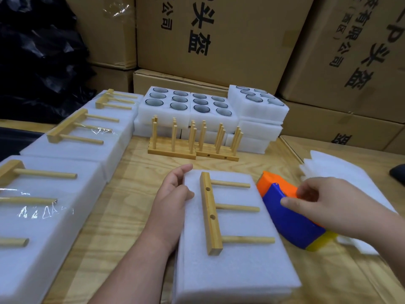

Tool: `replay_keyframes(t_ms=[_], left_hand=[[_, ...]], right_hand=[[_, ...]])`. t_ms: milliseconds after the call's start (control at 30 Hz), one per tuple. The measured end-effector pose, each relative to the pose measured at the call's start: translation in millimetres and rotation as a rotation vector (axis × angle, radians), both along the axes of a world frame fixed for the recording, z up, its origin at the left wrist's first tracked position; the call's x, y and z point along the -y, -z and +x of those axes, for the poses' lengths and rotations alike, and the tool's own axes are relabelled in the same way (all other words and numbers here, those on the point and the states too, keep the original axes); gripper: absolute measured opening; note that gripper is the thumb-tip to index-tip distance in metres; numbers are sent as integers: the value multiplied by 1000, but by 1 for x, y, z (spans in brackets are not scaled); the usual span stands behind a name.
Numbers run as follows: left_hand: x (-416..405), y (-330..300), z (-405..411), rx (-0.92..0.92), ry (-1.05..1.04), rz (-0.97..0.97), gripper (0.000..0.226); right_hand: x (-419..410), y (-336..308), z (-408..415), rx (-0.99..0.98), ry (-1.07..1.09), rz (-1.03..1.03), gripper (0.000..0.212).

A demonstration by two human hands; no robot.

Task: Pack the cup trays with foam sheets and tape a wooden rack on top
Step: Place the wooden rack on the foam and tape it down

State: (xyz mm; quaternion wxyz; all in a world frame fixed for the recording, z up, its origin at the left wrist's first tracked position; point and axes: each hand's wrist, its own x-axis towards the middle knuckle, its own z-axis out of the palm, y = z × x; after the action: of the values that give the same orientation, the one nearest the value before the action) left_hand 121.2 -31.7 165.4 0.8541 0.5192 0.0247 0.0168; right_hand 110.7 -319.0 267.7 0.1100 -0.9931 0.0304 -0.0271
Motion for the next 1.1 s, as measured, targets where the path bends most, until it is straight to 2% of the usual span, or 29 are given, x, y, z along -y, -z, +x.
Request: replay_keyframes(t_ms=[200,367,533,633,700,767,867,900,1000,1100], left_hand=[[0,-1,-1,-12,4,4,54],[1,-2,-1,-24,-2,-36,55],[1,-3,-2,-29,-9,-42,55],[1,-5,-2,-33,-11,-47,55],[1,-6,-2,-37,-15,-47,56],[1,-7,-3,-39,-20,-47,58],[0,-8,-2,-45,-34,-49,61],[0,-7,-2,-48,-36,-46,61],[-1,-7,-3,-37,-28,-77,62],[-2,-5,-1,-16,-11,-91,62]], right_hand=[[0,13,1,-11,59,-38,49],[-3,19,-5,-116,21,-162,66],[-6,30,-9,-114,5,-171,45],[0,23,-7,-80,40,-70,39],[3,10,-4,10,92,176,38],[0,-8,-2,140,123,520,28],[-14,-32,13,310,91,1176,37],[-22,-38,18,333,43,1393,33],[-51,-50,26,314,-99,1915,27],[-64,-44,33,193,-116,2226,34]])
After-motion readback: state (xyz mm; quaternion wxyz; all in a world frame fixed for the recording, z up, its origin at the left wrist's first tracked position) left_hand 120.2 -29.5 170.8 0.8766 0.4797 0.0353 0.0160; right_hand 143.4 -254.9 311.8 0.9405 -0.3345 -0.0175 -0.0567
